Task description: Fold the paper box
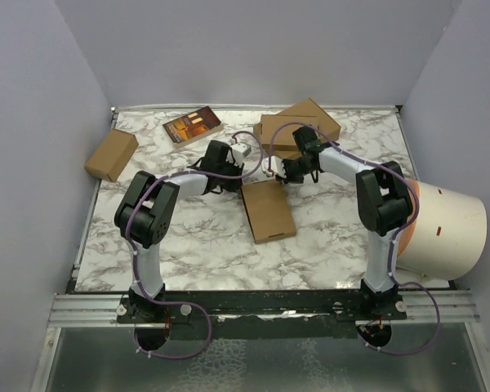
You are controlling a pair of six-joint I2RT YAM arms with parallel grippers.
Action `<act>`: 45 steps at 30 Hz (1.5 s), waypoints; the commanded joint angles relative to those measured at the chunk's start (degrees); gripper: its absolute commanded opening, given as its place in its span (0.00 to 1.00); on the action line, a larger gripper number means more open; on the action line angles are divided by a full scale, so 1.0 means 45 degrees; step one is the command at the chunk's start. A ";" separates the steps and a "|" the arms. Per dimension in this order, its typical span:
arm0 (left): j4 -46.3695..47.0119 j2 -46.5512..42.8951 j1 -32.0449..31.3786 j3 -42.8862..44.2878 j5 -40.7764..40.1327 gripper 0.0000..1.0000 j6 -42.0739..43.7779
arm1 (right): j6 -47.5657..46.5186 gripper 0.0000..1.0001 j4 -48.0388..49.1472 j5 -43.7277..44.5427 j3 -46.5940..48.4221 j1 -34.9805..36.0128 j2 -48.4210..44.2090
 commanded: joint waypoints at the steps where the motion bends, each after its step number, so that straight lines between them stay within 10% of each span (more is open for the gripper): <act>1: 0.0022 0.0651 -0.0931 0.1109 0.1504 0.01 -0.0495 | 0.1006 0.01 0.0497 -0.0597 0.0429 0.0933 0.0128; 17: 0.0228 -0.2533 0.0505 -0.1272 -0.1476 0.06 -0.2225 | 0.0975 0.12 0.0947 -0.0783 -0.1285 0.0249 -0.1385; 32: -0.0349 -0.9333 -0.0607 -0.8273 -0.0710 0.03 -0.6509 | -0.1810 0.11 -0.1293 -0.2120 -0.2904 0.0245 -0.2447; 45: -0.0224 -0.7177 -0.2150 -0.7837 -0.1489 0.02 -0.6142 | -0.2557 0.11 -0.1909 -0.2939 -0.4726 0.0393 -0.3660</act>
